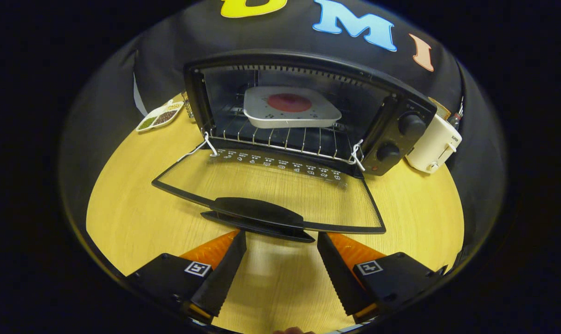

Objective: Open the toaster oven, put the food inside, and close the toaster oven door.

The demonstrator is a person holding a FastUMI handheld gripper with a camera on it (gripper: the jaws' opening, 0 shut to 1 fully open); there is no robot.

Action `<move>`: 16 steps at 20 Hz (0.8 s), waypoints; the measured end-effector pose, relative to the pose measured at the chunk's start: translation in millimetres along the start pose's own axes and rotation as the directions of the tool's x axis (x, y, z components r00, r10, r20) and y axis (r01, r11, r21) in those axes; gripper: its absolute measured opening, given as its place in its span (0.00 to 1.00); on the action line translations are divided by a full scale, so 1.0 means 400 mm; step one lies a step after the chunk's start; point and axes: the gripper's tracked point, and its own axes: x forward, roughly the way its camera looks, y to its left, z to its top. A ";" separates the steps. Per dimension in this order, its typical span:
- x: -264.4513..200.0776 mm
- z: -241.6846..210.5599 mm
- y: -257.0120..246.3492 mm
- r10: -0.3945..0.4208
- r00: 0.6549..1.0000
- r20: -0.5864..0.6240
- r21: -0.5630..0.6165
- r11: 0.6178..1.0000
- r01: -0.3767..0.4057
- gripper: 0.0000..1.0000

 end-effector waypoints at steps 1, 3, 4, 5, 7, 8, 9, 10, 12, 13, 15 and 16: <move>-0.013 0.010 0.001 0.000 1.000 0.025 0.000 1.000 0.000 0.98; -0.052 0.047 0.004 -0.005 0.996 0.090 0.005 1.000 0.005 0.98; -0.066 0.072 0.006 -0.004 0.992 0.125 0.012 1.000 0.002 0.98; -0.074 0.095 0.011 0.004 0.988 0.152 0.018 1.000 -0.007 0.98; -0.102 0.151 0.007 -0.002 0.980 0.200 0.046 0.999 -0.008 0.98; -0.124 0.187 0.004 -0.002 0.973 0.232 0.058 0.998 -0.012 0.98; -0.150 0.233 -0.004 0.002 0.961 0.275 0.062 0.998 -0.020 0.99; -0.182 0.269 -0.016 -0.004 0.946 0.323 0.059 0.998 -0.016 0.99; -0.242 0.343 -0.036 -0.024 0.912 0.410 0.052 0.999 0.002 0.98; -0.271 0.369 -0.049 -0.036 0.891 0.454 0.054 0.998 0.013 0.99; -0.341 0.409 -0.083 -0.066 0.849 0.524 0.075 0.997 0.031 0.98; -0.372 0.422 -0.105 -0.082 0.831 0.551 0.090 0.995 0.039 0.98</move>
